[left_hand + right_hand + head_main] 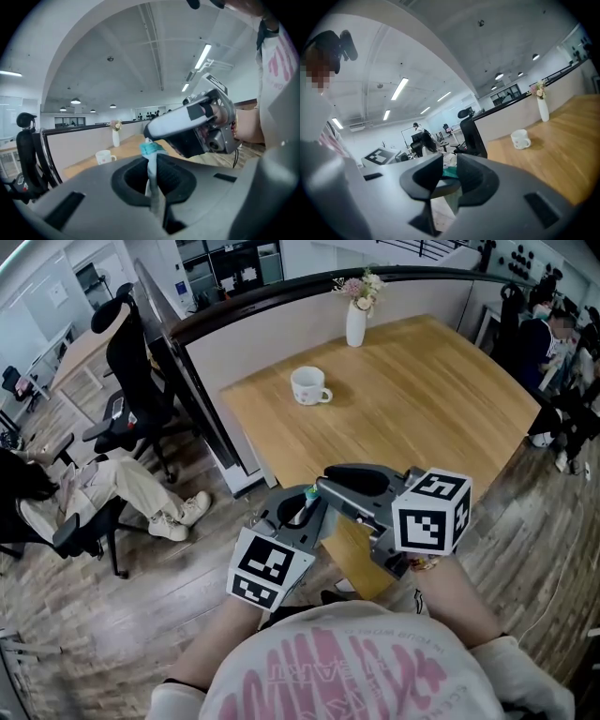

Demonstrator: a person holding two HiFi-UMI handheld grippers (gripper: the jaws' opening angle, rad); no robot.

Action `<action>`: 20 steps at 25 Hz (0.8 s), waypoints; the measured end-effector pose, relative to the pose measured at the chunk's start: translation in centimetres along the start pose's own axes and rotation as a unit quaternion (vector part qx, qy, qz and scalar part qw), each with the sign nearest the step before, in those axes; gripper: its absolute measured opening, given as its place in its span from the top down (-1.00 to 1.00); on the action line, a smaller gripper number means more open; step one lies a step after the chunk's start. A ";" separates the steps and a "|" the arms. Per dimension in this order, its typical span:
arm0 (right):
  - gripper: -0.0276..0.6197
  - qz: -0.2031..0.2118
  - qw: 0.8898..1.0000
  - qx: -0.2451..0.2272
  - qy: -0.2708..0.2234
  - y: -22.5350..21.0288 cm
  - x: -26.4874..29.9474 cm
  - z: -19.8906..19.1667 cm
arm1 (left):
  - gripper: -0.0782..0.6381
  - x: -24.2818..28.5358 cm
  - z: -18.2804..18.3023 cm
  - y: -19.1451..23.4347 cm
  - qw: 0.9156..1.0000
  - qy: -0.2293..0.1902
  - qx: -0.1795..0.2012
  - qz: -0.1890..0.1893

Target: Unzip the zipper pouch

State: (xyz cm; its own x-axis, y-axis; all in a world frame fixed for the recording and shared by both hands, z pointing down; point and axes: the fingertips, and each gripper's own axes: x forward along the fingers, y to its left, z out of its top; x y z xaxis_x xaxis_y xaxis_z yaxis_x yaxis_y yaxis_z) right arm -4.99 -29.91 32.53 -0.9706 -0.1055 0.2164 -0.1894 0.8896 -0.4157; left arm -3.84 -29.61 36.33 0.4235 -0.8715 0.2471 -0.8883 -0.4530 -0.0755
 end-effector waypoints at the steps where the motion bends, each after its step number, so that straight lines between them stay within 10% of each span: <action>1: 0.64 -0.002 1.000 -0.004 -0.003 0.0 0.1 0.1 | 0.77 0.0 -0.1 0.2 1.000 0.002 -0.005 0.002; 20: 0.91 -0.022 1.000 -0.005 -0.017 -0.9 -0.3 0.2 | 0.77 1.3 -0.5 0.1 1.000 0.006 -0.012 -0.006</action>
State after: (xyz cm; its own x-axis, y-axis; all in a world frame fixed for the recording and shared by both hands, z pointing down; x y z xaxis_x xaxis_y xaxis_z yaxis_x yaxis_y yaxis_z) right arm -4.55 -30.76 32.64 -0.9660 -0.1583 0.2045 -0.2297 0.8883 -0.3976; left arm -3.48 -30.67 37.12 0.4313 -0.8640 0.2596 -0.8875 -0.4581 -0.0500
